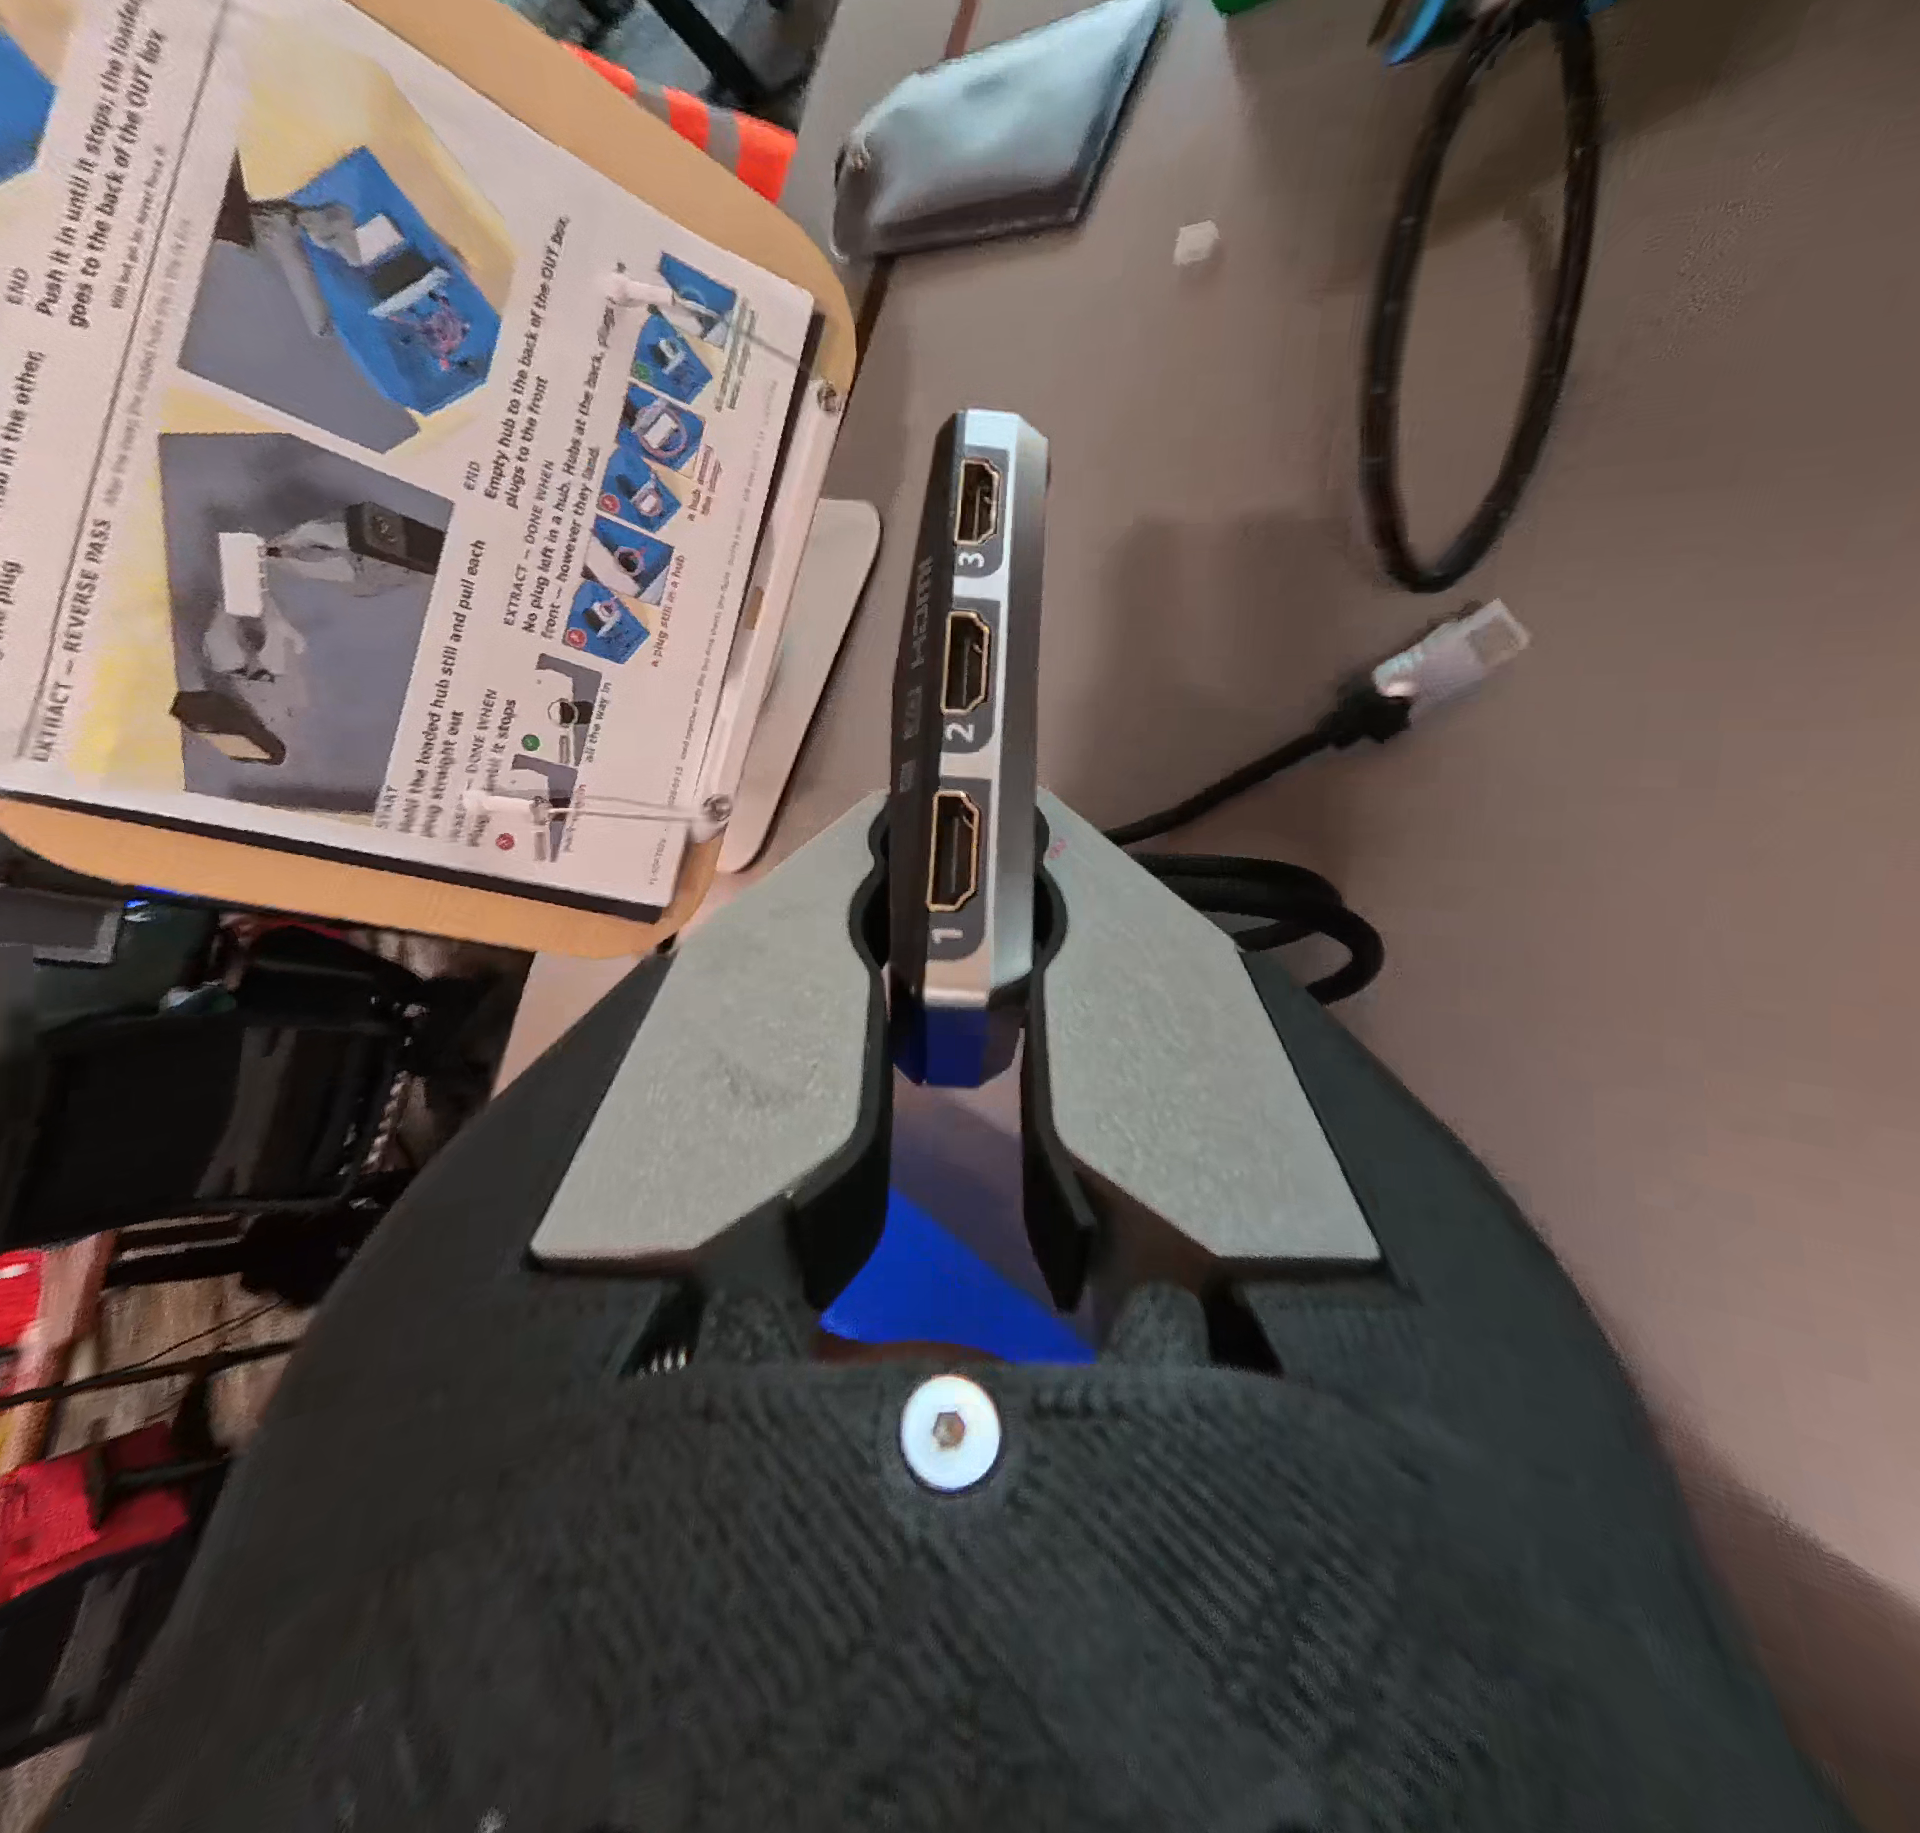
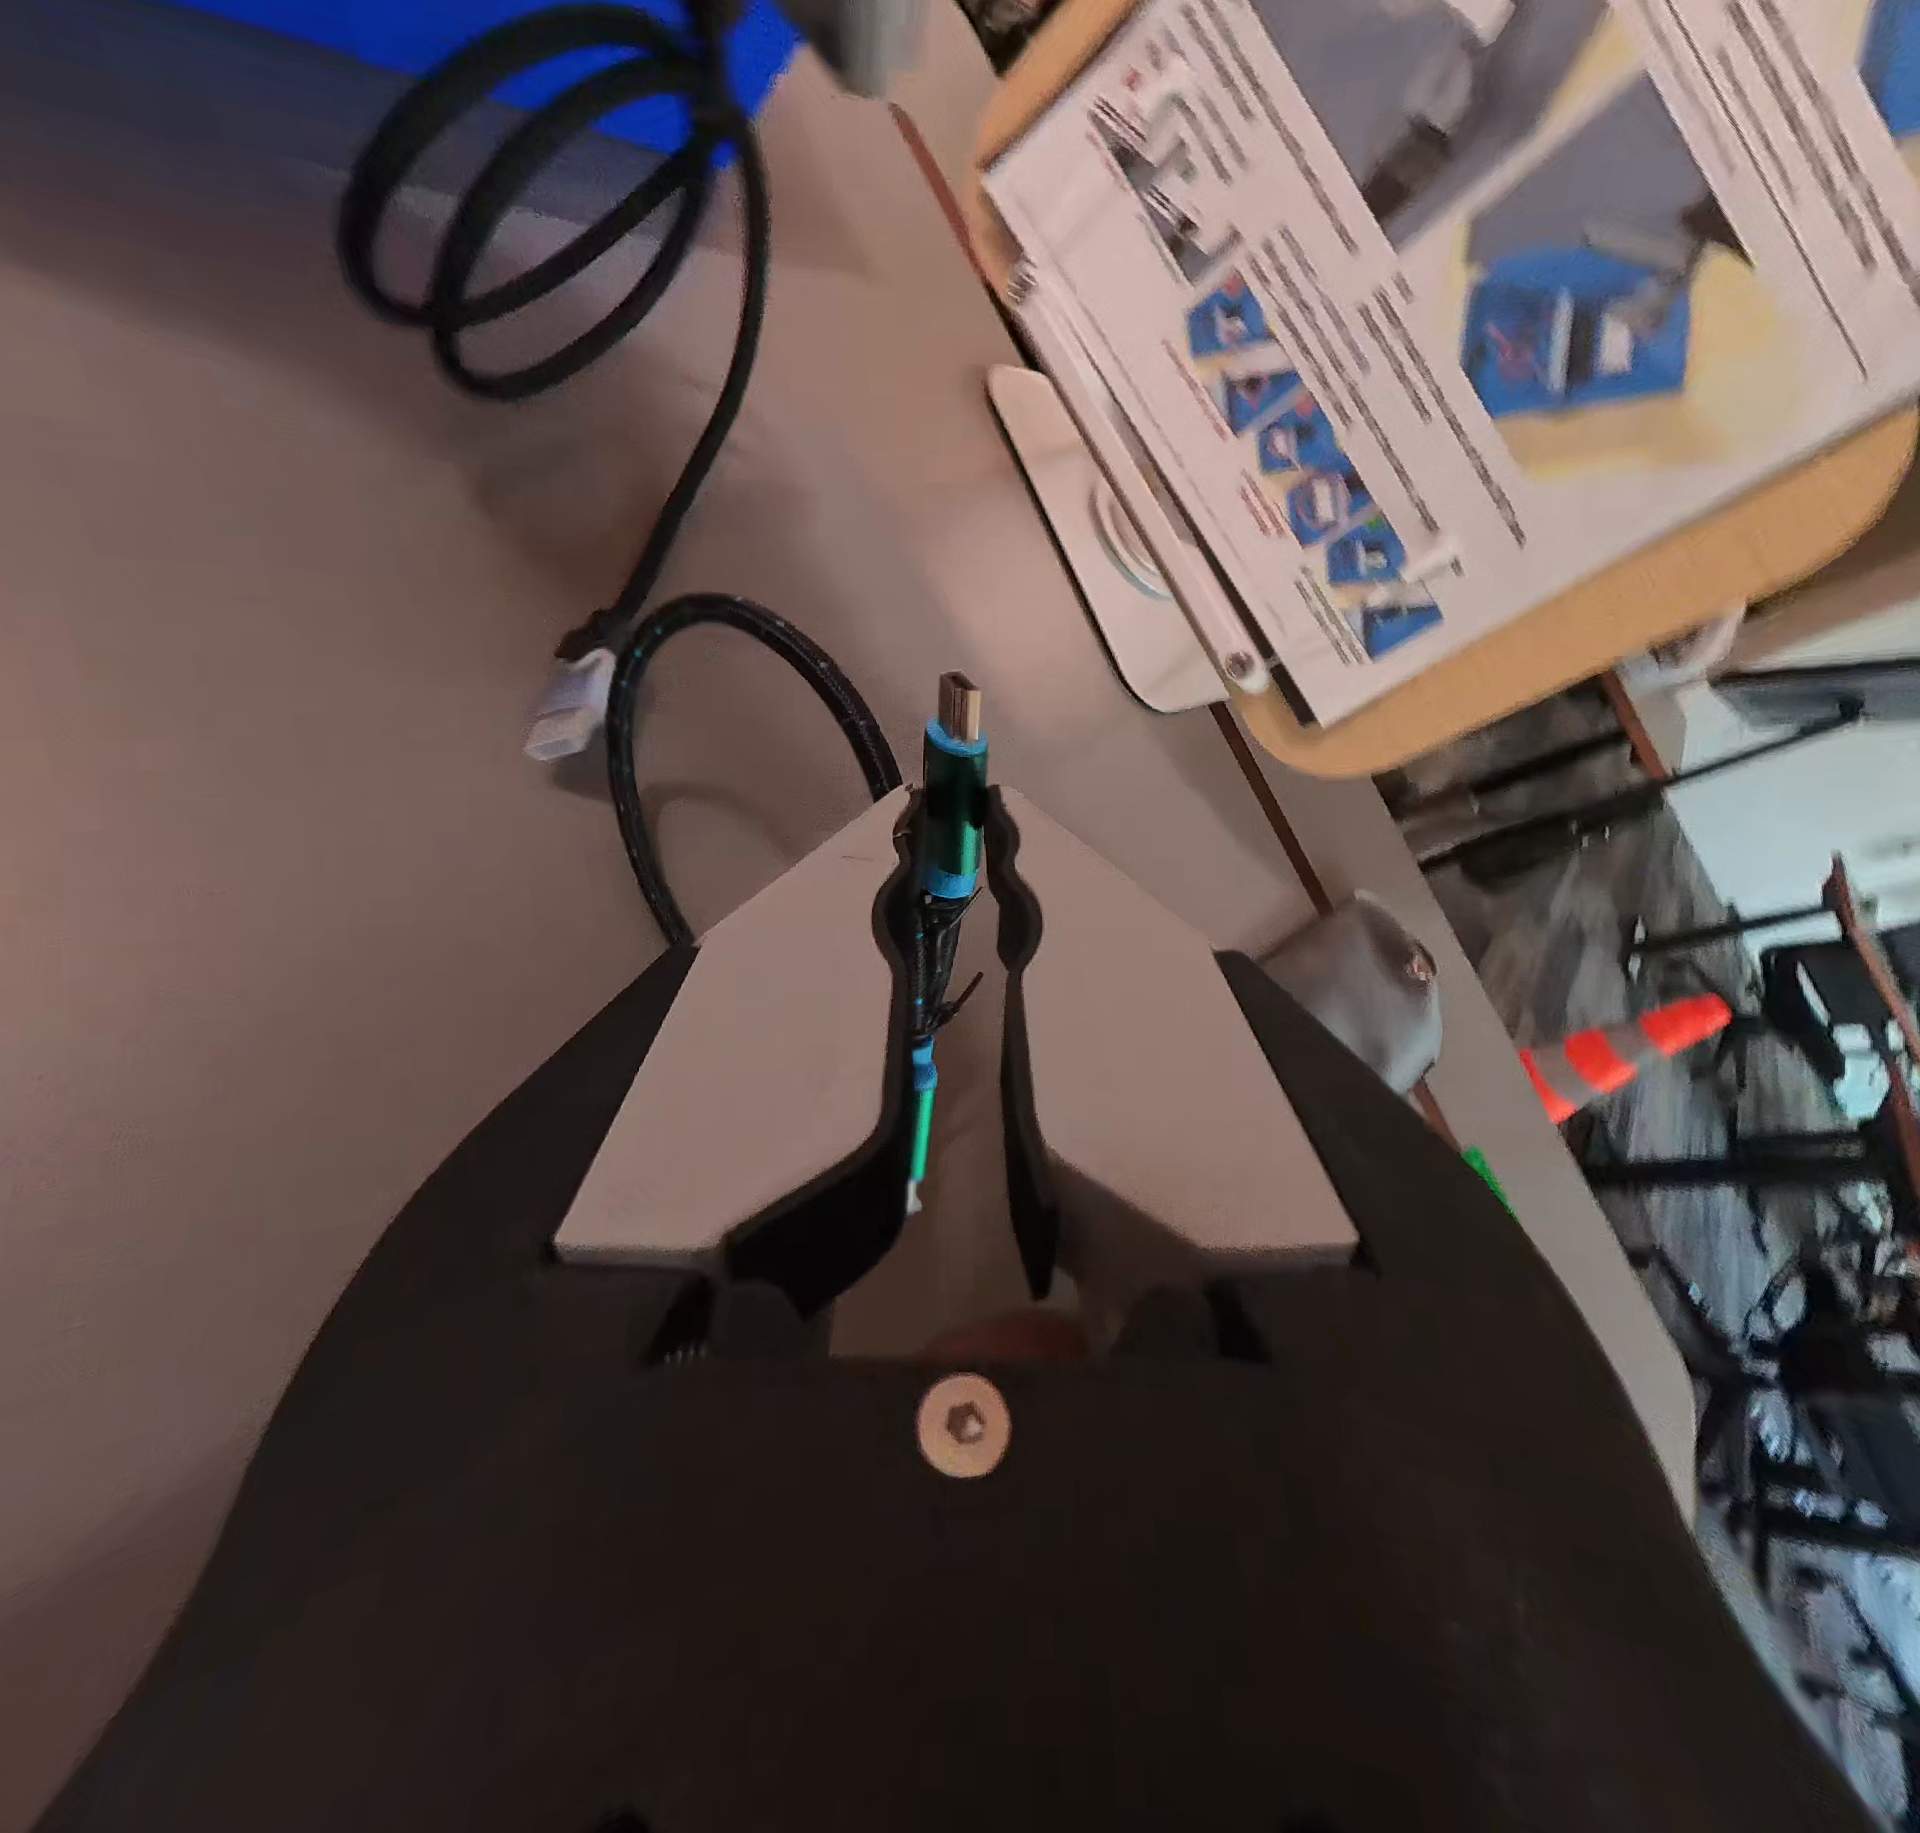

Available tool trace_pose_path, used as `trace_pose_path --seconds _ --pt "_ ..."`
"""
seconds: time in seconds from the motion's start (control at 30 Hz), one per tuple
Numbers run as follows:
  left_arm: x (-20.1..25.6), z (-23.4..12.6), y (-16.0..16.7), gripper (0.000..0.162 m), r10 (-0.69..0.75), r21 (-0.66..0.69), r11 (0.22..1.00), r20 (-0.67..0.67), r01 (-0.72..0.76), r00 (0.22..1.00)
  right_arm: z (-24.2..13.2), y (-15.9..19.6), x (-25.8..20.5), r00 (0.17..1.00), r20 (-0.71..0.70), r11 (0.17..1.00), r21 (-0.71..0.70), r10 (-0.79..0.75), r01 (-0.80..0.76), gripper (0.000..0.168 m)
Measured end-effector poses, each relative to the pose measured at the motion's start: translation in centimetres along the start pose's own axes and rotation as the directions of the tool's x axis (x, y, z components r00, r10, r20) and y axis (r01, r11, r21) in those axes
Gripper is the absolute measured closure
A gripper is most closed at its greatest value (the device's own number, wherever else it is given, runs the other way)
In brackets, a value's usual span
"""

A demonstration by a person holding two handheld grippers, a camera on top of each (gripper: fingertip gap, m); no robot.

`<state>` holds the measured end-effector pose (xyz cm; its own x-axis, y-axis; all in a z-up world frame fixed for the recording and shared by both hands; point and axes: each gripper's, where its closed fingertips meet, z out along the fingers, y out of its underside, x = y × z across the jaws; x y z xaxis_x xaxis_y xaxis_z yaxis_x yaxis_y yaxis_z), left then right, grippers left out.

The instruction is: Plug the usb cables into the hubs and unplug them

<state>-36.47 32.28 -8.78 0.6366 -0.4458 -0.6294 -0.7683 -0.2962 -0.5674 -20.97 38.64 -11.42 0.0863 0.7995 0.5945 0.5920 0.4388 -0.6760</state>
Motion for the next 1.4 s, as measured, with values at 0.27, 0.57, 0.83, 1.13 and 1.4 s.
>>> trace_pose_path --seconds 0.27,0.57,0.83,1.13,1.4 --pt "0.3 -0.1 1.2 0.142 0.330 -0.185 0.930 0.036 -0.319 0.943 0.6 -4.3 -5.3 0.982 0.036 0.959 0.223 -0.187 0.174 0.161" --pt "-4.4 -3.2 1.6 0.142 0.318 -0.287 0.930 0.324 -0.228 0.891 3.3 -7.6 -4.0 0.991 0.133 0.934 0.354 0.008 -0.055 0.161" --pt "-2.9 -3.8 1.9 0.142 0.220 -0.173 0.969 0.272 -0.177 0.937 0.8 -6.8 -4.6 0.627 0.676 0.769 0.137 0.388 -0.624 0.161" --pt "-1.8 -2.6 2.0 0.143 0.216 -0.142 0.973 0.258 -0.185 0.941 4.5 2.0 -6.8 0.541 0.555 0.756 -0.288 0.632 -0.588 0.160" --pt "0.0 -1.0 2.0 0.142 0.192 -0.100 0.979 0.136 -0.179 0.972 4.6 -2.5 -5.0 0.708 0.531 0.834 0.004 0.466 -0.552 0.137"
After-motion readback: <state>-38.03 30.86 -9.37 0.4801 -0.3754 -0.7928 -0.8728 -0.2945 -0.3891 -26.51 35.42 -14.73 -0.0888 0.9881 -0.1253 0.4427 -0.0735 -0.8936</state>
